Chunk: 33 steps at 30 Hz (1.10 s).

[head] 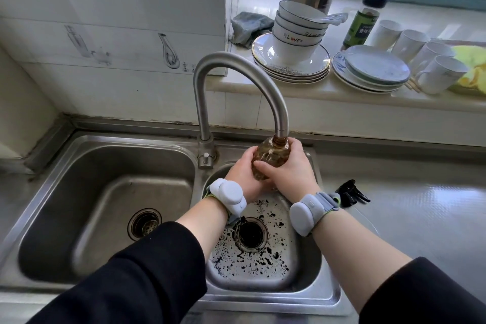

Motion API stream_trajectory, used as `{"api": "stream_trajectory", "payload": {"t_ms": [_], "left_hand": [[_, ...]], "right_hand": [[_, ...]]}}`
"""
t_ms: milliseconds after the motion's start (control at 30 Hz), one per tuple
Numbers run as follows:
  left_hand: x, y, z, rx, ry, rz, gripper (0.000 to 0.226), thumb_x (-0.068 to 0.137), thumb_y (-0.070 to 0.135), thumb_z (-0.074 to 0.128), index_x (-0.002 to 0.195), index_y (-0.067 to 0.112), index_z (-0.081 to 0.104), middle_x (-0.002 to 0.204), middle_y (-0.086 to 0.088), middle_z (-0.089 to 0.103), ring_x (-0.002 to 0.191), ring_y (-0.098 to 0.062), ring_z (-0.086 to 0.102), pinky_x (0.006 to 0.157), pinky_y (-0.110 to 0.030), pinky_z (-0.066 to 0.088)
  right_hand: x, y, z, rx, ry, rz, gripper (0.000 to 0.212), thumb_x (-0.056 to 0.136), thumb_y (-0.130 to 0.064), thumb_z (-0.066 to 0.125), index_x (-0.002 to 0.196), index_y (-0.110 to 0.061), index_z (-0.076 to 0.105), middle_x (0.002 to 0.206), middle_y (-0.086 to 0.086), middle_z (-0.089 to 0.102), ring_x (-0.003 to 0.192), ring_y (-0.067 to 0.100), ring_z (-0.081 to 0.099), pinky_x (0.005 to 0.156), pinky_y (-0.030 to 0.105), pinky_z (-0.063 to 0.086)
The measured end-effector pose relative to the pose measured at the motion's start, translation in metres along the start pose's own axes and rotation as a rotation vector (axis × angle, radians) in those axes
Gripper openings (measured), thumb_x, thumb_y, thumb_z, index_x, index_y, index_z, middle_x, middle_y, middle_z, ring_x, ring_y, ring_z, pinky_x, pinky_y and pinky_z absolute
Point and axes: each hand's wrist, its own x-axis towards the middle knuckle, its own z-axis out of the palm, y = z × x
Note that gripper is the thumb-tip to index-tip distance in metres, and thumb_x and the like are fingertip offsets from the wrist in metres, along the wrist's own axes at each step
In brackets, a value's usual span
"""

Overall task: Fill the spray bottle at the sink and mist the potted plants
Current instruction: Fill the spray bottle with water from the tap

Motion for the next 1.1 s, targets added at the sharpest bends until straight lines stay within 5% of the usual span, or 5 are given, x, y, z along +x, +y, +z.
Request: {"api": "stream_trajectory", "payload": {"t_ms": [333, 533, 733, 867, 1100], "left_hand": [[0.003, -0.006, 0.002, -0.013, 0.012, -0.05, 0.08, 0.047, 0.053, 0.07, 0.12, 0.047, 0.04, 0.1, 0.023, 0.064, 0.092, 0.006, 0.061, 0.073, -0.012, 0.045], [0.003, -0.005, -0.007, 0.014, -0.083, 0.003, 0.088, 0.058, 0.045, 0.07, 0.137, 0.04, 0.031, 0.113, 0.021, 0.06, 0.101, 0.005, 0.059, 0.076, -0.001, 0.043], [0.0, -0.021, -0.015, 0.049, -0.084, -0.048, 0.091, 0.074, 0.035, 0.073, 0.147, 0.025, 0.019, 0.139, 0.003, 0.046, 0.122, -0.009, 0.048, 0.104, -0.029, 0.04], [-0.003, -0.031, -0.016, 0.144, -0.036, -0.078, 0.072, 0.08, 0.017, 0.056, 0.145, 0.022, 0.026, 0.134, 0.002, 0.051, 0.121, -0.014, 0.05, 0.096, -0.023, 0.04], [0.008, -0.049, -0.035, 0.311, 0.267, -0.254, 0.04, 0.086, 0.012, 0.047, 0.126, 0.017, 0.05, 0.111, 0.001, 0.063, 0.084, -0.013, 0.055, 0.073, -0.021, 0.04]], "right_hand": [[-0.005, 0.0, -0.006, 0.018, -0.028, -0.019, 0.088, 0.066, -0.035, 0.082, 0.138, -0.027, 0.033, 0.11, -0.013, 0.049, 0.1, 0.005, 0.047, 0.083, 0.019, 0.035], [-0.008, 0.003, -0.004, 0.011, 0.029, -0.004, 0.076, 0.066, -0.039, 0.08, 0.13, -0.031, 0.04, 0.09, -0.029, 0.045, 0.082, -0.01, 0.048, 0.065, 0.004, 0.03], [-0.006, 0.003, -0.005, 0.016, 0.039, 0.012, 0.077, 0.066, -0.041, 0.079, 0.131, -0.031, 0.04, 0.09, -0.027, 0.046, 0.09, 0.001, 0.049, 0.062, 0.004, 0.03], [-0.004, 0.004, -0.008, 0.024, 0.014, 0.003, 0.078, 0.066, -0.041, 0.08, 0.131, -0.03, 0.04, 0.097, -0.021, 0.051, 0.09, 0.002, 0.052, 0.067, 0.006, 0.033], [0.0, 0.006, -0.013, 0.026, -0.05, 0.019, 0.079, 0.065, -0.044, 0.08, 0.13, -0.033, 0.038, 0.109, -0.014, 0.053, 0.102, 0.009, 0.053, 0.083, 0.023, 0.041]]}}
